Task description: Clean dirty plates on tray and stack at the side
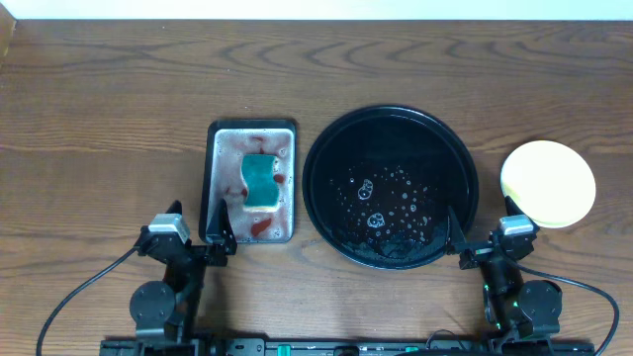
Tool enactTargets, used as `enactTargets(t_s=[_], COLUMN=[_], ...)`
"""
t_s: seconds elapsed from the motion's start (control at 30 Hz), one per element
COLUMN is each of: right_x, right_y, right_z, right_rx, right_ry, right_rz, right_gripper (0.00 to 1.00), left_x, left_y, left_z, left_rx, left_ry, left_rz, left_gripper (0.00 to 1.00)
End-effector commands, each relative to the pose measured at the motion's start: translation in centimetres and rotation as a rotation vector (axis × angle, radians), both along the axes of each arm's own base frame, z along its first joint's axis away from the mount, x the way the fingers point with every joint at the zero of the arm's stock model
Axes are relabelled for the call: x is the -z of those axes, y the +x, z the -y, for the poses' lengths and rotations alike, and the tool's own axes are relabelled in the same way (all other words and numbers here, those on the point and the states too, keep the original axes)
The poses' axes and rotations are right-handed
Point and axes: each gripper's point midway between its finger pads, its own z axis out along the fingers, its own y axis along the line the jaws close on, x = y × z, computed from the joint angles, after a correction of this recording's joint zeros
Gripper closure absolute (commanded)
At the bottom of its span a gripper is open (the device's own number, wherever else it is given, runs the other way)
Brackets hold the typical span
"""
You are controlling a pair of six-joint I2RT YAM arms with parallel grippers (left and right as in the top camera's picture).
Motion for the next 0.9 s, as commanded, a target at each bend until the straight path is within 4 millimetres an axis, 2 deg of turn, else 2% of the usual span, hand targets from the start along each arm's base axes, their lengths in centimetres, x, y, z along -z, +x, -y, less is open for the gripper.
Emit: enactTargets(t_s=[0.0, 0.1, 0.17, 0.3, 0.47, 0.87], right_x=[0.0, 0.0, 0.0, 0.0, 0.0, 0.0], right_y=[0.0, 0.0, 0.0, 0.0, 0.0, 0.0], right_z=[0.2, 0.2, 0.2, 0.2, 0.2, 0.2], right_rx=[0.009, 0.009, 0.009, 0.009, 0.009, 0.009], right_ry=[-0.015, -0.015, -0.015, -0.015, -0.015, -0.015], right_rz=[0.003, 0.003, 0.003, 0.003, 0.003, 0.003], right_gripper=[0.01, 0.01, 0.01, 0.01, 0.01, 0.01], left_x=[-0.3, -0.5, 0.1, 1.7, 5.0, 4.9], left_y=[0.5, 0.8, 1.0, 1.1, 0.8, 0.8], left_z=[0.0, 0.0, 0.0, 0.0, 0.1, 0.2], left_rx=[0.006, 0.007, 0.006, 0.012, 0.022, 0.028], left_ry=[0.044, 0.09, 0.106, 0.14, 0.143, 0.143], left_rz=[0.083, 0.139, 0.141, 0.083, -0.051, -0.047], left_gripper=[0.19, 0.19, 0.19, 0.19, 0.19, 0.19])
